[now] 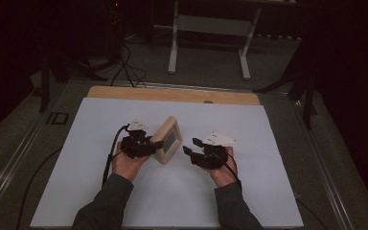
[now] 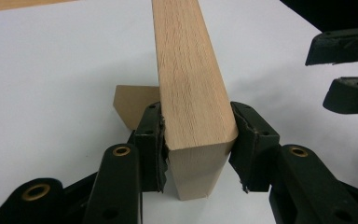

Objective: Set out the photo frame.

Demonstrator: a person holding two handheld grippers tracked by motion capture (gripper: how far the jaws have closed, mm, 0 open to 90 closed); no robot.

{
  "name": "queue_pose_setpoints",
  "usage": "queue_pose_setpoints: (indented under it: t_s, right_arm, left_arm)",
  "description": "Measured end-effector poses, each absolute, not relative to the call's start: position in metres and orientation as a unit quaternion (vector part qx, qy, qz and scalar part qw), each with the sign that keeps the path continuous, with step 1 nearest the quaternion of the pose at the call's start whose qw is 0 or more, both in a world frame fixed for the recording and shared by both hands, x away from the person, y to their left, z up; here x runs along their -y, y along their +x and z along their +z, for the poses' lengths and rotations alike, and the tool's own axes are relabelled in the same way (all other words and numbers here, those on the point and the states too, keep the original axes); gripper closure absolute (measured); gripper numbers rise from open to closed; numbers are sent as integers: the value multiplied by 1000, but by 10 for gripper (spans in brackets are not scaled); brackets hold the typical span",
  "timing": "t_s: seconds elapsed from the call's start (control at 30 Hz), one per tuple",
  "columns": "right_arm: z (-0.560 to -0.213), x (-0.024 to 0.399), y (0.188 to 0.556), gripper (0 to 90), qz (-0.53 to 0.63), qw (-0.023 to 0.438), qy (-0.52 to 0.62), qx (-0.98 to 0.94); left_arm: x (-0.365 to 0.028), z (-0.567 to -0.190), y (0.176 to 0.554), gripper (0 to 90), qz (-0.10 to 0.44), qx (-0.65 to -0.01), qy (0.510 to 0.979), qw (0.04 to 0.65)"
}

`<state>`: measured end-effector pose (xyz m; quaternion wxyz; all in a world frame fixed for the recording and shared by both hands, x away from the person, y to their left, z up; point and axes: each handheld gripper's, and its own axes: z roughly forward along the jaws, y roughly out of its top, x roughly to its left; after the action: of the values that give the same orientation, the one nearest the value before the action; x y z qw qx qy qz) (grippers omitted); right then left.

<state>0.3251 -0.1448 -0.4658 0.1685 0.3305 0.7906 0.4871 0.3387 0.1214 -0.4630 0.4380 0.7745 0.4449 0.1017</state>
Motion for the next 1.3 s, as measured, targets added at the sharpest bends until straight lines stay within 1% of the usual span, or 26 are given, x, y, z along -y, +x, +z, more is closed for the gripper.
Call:
queue_pose_setpoints:
  t_s: [0.8,1.0,1.3]
  right_arm:
    - [-455,145,327,477,493,191,336,-780]
    - [-451,141,336,478,492,197,336,-778]
    - [-443,135,351,483,500,201,333,-774]
  left_arm:
    - [-111,-462,332,603,119,-404,798,432]
    - [-111,-462,332,603,120,-401,798,433]
    - [-106,-463,329,602,134,-394,801,430]
